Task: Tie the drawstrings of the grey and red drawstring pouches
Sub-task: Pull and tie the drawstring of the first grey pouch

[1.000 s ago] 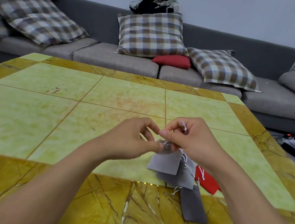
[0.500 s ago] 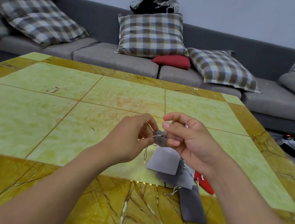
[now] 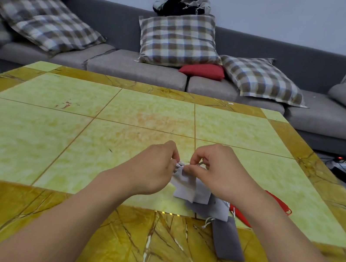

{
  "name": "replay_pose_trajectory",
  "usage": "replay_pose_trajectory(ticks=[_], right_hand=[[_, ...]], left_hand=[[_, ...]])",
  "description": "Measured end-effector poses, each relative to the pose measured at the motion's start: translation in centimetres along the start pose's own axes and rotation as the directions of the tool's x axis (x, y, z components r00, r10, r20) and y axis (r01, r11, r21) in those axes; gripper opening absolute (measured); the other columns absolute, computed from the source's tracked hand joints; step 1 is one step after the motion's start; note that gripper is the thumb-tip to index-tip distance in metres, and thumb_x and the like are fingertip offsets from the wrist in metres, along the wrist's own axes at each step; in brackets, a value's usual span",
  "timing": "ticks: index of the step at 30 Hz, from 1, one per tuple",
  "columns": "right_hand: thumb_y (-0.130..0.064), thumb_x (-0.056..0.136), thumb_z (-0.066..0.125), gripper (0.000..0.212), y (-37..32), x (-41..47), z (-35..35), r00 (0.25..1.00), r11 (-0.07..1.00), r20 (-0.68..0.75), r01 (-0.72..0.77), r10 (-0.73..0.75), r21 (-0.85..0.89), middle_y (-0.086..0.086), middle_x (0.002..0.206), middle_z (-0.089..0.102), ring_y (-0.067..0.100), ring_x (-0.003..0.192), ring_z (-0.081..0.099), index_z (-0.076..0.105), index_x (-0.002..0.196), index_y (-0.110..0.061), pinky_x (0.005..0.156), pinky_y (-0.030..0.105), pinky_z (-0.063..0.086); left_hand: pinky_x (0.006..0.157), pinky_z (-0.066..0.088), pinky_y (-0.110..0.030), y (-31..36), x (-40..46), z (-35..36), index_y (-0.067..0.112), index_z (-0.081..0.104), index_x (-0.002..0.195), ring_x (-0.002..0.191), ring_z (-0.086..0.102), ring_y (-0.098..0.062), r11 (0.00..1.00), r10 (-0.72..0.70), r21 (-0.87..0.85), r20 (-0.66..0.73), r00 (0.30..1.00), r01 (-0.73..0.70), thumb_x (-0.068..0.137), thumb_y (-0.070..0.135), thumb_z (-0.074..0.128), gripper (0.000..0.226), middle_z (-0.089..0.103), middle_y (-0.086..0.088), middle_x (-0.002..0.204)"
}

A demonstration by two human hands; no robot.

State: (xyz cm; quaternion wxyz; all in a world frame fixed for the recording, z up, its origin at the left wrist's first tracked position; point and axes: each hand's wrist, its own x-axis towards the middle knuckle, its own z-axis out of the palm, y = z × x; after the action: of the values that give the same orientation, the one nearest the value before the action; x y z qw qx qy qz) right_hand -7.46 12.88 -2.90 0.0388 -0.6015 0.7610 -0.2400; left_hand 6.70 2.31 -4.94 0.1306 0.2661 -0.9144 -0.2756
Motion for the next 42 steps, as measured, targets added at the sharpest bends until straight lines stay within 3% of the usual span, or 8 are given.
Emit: replay_pose_trajectory(ticks=[9,14,20,26,32,35,38,42], right_hand=[[-0.031,0.088,0.071,0.013,1.1,0.3,0.3,0.999,0.996,-0.005,0.050,-0.050,0.071,-0.005,0.090,0.050,0.010,0.086,0.048,0.063,0.077,-0.028,0.072,0.023,0.035],[-0.032,0.086,0.072,0.013,1.4,0.3,0.2,0.997,0.990,-0.028,0.080,-0.077,0.118,-0.010,0.103,0.057,0.014,0.103,0.051,0.065,0.076,-0.030,0.086,0.028,0.039],[-0.030,0.087,0.072,0.013,0.8,0.0,-0.4,0.995,0.988,-0.039,0.098,-0.094,0.118,-0.014,0.077,0.065,0.002,0.083,0.058,0.071,0.076,-0.023,0.070,0.010,0.036],[-0.029,0.090,0.069,0.012,0.8,-0.1,-0.8,0.982,0.985,-0.087,0.167,-0.170,-0.035,-0.010,0.078,0.066,0.012,0.084,0.057,0.070,0.080,-0.021,0.116,0.029,0.023],[-0.035,0.095,0.059,0.018,0.0,-0.2,-1.2,0.978,0.952,-0.073,0.169,-0.194,-0.257,-0.009,0.082,0.061,0.013,0.094,0.052,0.063,0.081,-0.024,0.122,0.043,0.013],[-0.034,0.092,0.063,0.017,0.0,-0.3,-1.2,0.950,0.887,-0.083,0.247,-0.301,-0.390,-0.009,0.101,0.062,0.016,0.119,0.049,0.067,0.080,-0.023,0.121,0.052,0.012],[-0.029,0.093,0.065,0.015,0.1,0.0,-1.2,0.956,0.935,-0.063,0.264,-0.286,-0.235,-0.007,0.085,0.063,0.015,0.091,0.058,0.067,0.081,-0.020,0.117,0.038,0.028],[-0.021,0.091,0.069,0.008,-0.2,-0.3,-0.6,0.981,0.965,-0.118,0.175,-0.153,0.198,-0.009,0.059,0.054,0.007,0.057,0.048,0.068,0.082,-0.019,0.058,0.023,0.040]], left_hand=[[0.063,0.038,-0.031,-0.1,0.2,-1.0,0.017,0.059,0.075,0.075,0.053,-0.017,0.990,0.138,0.003,-0.040,0.990,-0.138,0.099,0.033,0.052,0.030,0.056,0.001,0.080],[0.091,0.044,-0.026,0.0,0.2,-1.4,0.021,0.074,0.075,0.111,0.058,-0.005,0.937,0.254,-0.214,-0.120,0.960,-0.275,0.094,0.029,0.062,0.024,0.066,0.015,0.108],[0.067,0.049,-0.014,0.4,-0.3,-2.5,0.015,0.079,0.085,0.074,0.067,-0.004,0.897,0.098,-0.428,-0.060,0.993,-0.114,0.094,0.024,0.063,0.020,0.076,0.001,0.084],[0.087,0.049,-0.032,0.0,-0.5,-2.8,0.020,0.078,0.097,0.098,0.067,-0.017,0.833,0.005,-0.551,0.116,0.993,0.060,0.099,0.025,0.055,0.024,0.076,0.004,0.098],[0.079,0.055,-0.019,0.5,-0.4,-2.5,0.011,0.079,0.089,0.090,0.071,-0.009,0.721,-0.071,-0.689,0.023,0.997,0.067,0.093,0.022,0.064,0.019,0.077,0.000,0.094],[0.073,0.053,-0.017,0.4,-0.3,-2.4,0.009,0.078,0.087,0.083,0.070,-0.008,0.719,-0.087,-0.689,0.034,0.996,0.086,0.091,0.020,0.066,0.017,0.077,-0.003,0.092],[0.074,0.052,-0.021,0.4,-0.2,-2.3,0.008,0.079,0.087,0.081,0.068,-0.011,0.713,-0.107,-0.696,0.014,0.994,0.087,0.086,0.021,0.072,0.014,0.077,-0.008,0.090],[0.072,0.052,-0.016,0.4,-0.2,-2.5,0.009,0.080,0.087,0.081,0.067,-0.008,0.716,-0.119,-0.696,-0.033,0.992,0.063,0.081,0.021,0.076,0.013,0.077,-0.005,0.088]])
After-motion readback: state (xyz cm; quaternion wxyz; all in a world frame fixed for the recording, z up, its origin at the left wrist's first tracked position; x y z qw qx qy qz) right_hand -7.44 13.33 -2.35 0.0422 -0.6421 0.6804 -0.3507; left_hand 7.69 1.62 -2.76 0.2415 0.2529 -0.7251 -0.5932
